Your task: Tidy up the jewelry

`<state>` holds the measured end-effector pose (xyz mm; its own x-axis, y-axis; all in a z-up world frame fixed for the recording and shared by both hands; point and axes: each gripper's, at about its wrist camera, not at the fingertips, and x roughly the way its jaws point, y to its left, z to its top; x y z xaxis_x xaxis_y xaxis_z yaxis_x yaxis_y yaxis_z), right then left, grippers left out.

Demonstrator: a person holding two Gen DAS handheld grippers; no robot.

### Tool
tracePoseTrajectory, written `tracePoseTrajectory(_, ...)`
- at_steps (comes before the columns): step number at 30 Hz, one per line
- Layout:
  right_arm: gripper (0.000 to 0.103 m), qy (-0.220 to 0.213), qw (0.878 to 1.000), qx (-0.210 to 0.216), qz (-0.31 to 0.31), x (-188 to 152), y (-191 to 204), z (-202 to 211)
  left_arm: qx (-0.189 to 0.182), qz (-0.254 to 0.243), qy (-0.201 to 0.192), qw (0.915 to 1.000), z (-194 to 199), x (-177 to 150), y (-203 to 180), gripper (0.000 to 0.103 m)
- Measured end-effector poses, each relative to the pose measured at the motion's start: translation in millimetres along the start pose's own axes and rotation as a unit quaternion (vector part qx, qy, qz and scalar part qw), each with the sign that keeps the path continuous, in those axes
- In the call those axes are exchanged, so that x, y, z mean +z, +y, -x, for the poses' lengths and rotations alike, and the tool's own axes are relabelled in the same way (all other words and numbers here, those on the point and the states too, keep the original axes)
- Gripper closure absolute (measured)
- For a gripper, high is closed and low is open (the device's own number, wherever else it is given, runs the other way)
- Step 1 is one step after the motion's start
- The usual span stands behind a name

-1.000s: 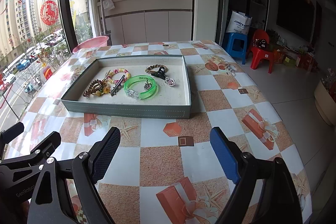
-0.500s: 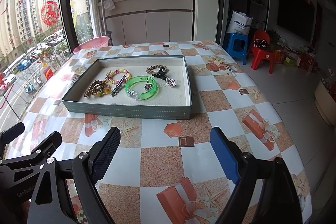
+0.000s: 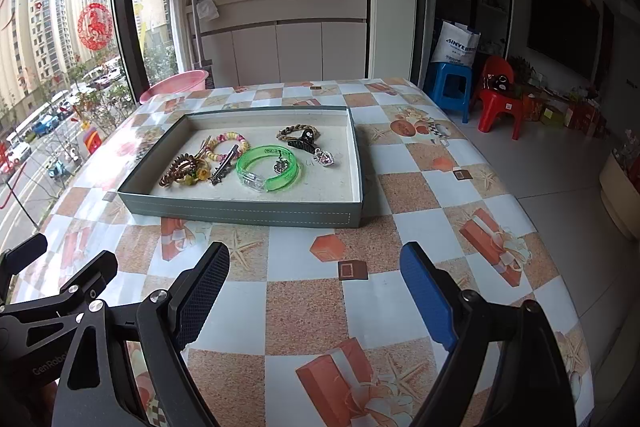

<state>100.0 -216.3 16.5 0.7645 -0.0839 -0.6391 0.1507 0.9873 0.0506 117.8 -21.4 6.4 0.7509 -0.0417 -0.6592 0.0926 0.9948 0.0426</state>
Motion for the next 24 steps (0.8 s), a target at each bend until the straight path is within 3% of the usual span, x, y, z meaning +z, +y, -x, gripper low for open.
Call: tracePoseTrajectory(24,0.014,-0.002,1.0,0.003,0.001,2.8,-0.5,1.9,0.002,0.002,0.001,1.0,-0.2,-0.7,1.3,0.0)
